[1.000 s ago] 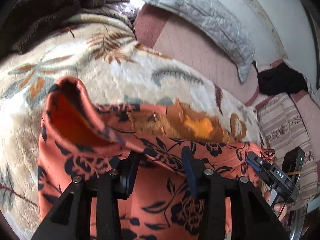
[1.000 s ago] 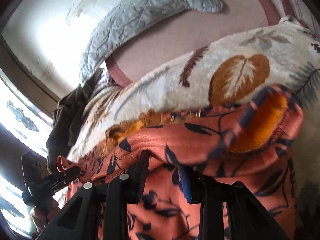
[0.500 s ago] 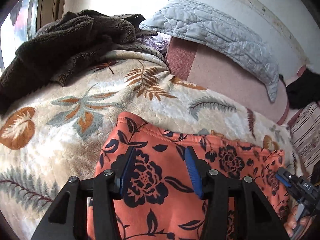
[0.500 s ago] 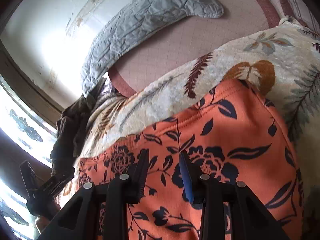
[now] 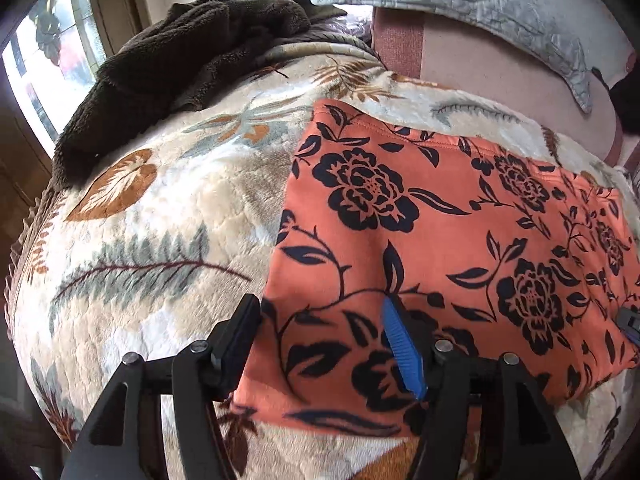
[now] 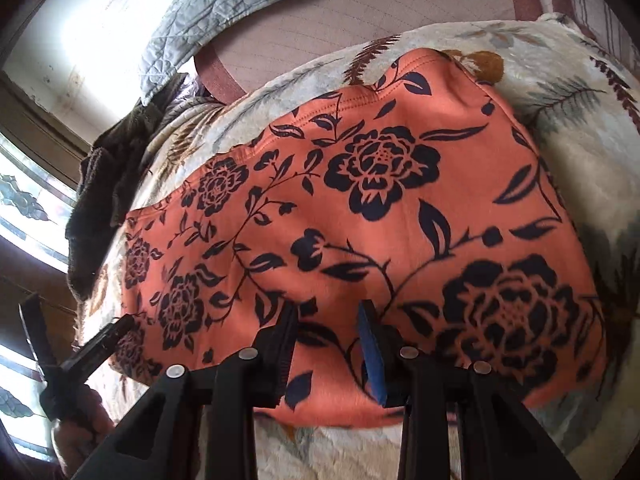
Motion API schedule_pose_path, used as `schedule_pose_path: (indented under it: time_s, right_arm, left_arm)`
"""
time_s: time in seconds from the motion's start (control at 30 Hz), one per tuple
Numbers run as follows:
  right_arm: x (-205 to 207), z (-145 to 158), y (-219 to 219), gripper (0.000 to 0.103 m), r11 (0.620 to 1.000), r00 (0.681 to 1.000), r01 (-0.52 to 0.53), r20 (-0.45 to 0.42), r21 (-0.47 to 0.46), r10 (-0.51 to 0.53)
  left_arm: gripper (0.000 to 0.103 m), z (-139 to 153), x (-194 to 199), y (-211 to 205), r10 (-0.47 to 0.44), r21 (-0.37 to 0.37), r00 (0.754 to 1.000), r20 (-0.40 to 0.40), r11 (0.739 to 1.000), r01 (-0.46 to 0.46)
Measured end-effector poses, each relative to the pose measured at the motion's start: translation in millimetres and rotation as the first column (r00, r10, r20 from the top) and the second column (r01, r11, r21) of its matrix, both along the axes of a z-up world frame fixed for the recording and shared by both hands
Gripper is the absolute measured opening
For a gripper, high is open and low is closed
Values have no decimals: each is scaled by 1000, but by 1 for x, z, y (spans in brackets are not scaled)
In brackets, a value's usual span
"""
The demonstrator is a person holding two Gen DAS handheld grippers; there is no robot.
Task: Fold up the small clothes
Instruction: 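Release the folded dress and smooth it flat with both tools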
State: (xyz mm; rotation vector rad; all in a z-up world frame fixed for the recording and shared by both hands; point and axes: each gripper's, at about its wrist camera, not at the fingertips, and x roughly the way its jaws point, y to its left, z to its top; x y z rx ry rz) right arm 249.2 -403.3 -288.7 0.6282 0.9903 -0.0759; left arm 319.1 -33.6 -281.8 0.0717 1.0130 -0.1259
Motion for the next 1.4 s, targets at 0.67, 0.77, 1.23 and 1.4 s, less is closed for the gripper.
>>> schedule_pose_path:
  time_s: [0.67, 0.77, 1.23, 1.4]
  right_arm:
    - [-68, -19, -65, 36, 949, 954, 299, -19, 104, -298]
    - [-74, -7, -60, 37, 949, 952, 301, 25, 90, -304]
    - [-42, -11, 9, 64, 997, 997, 79, 26, 11, -79]
    - [-72, 3, -3, 64, 992, 988, 119, 91, 51, -123]
  left_arm:
    - [86, -21, -11, -4, 8, 49, 999, -42, 999, -6]
    - [87, -14, -12, 1, 50, 14, 998, -39, 999, -49]
    - [98, -15, -37, -73, -106, 51, 994, -12, 993, 107]
    - [103, -24, -41, -81, -120, 110, 991, 63, 988, 112]
